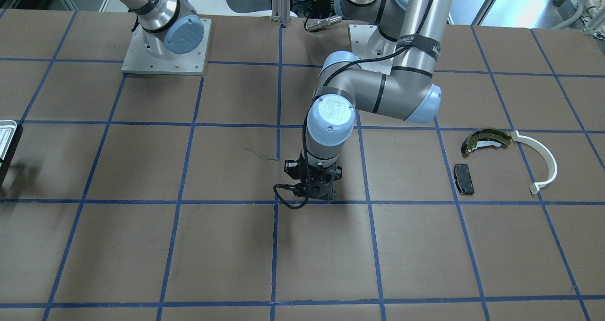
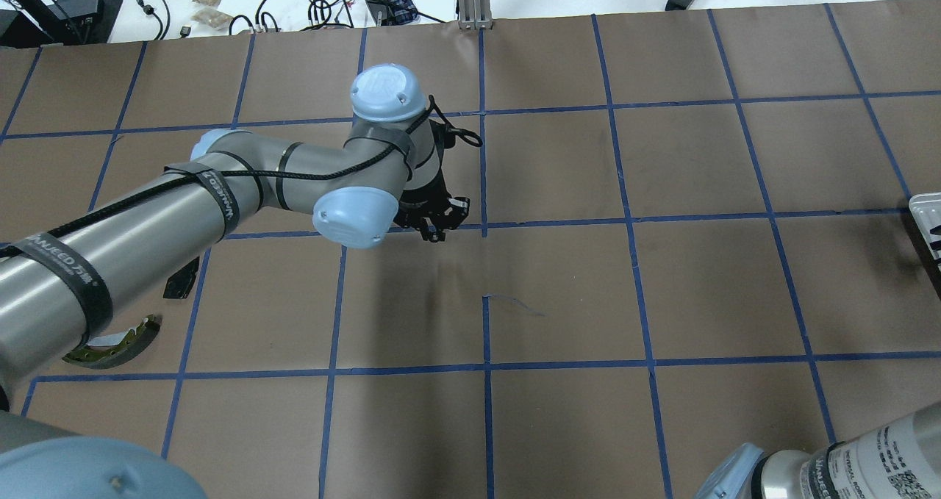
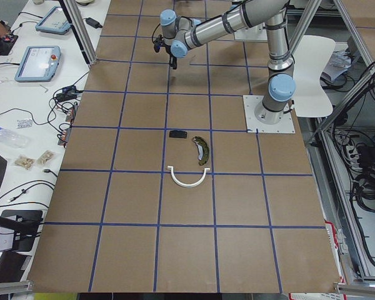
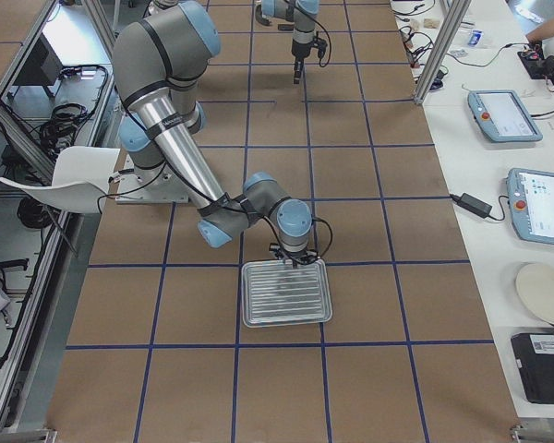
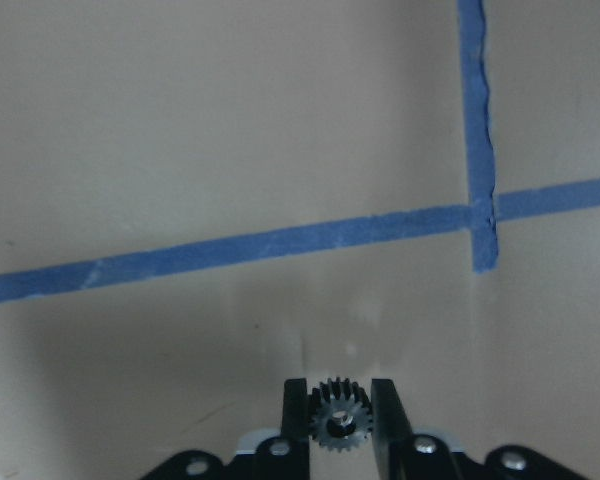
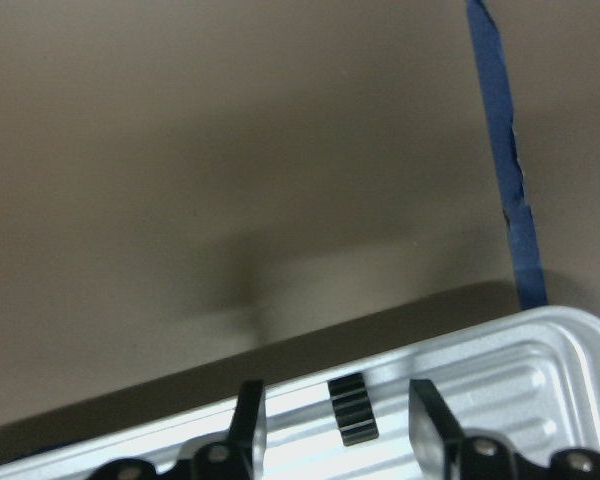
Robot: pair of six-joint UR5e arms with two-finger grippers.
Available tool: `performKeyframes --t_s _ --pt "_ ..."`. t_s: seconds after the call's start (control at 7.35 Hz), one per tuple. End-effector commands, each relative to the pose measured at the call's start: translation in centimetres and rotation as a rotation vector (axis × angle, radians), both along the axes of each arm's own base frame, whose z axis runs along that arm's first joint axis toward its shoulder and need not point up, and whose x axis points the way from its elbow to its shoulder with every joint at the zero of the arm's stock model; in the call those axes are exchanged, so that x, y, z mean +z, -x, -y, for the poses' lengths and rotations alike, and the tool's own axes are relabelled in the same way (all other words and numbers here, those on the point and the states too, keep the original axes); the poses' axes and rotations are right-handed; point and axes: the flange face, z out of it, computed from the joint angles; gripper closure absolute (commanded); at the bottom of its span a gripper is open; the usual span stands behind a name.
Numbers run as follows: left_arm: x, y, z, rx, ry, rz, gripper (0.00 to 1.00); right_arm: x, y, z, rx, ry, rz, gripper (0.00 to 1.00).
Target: Place bearing gear from tray to pile
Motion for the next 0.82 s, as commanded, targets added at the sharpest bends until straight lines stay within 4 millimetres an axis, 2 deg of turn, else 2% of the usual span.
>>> performKeyframes --t_s 0.0,0.14,0.27,0.54,0.68 --pt "7.0 -9.5 5.0 0.029 -0.014 -0.007 1.0 0.0 -0.2 0.0 0.0 0.0 0.003 0.68" --pt "8.3 -15.0 6.1 0.012 -0.015 -0.016 1.0 -0.2 -0.3 -0.2 -0.011 -0.004 0.003 0.76" --pt "8.8 -21.7 6.5 -0.021 -0.022 0.001 1.0 0.0 -0.4 -0.2 -0.053 -0.011 -0.001 0.86" --pt "7.4 -33.4 4.9 0.096 -0.09 0.004 1.0 0.7 -0.3 0.2 -0.113 0.004 -0.025 0.94" --pt "6.3 -39.1 3.6 0.069 -0.094 -0.023 1.0 2.3 -0.7 0.4 -0.15 0.032 -0.039 0.96"
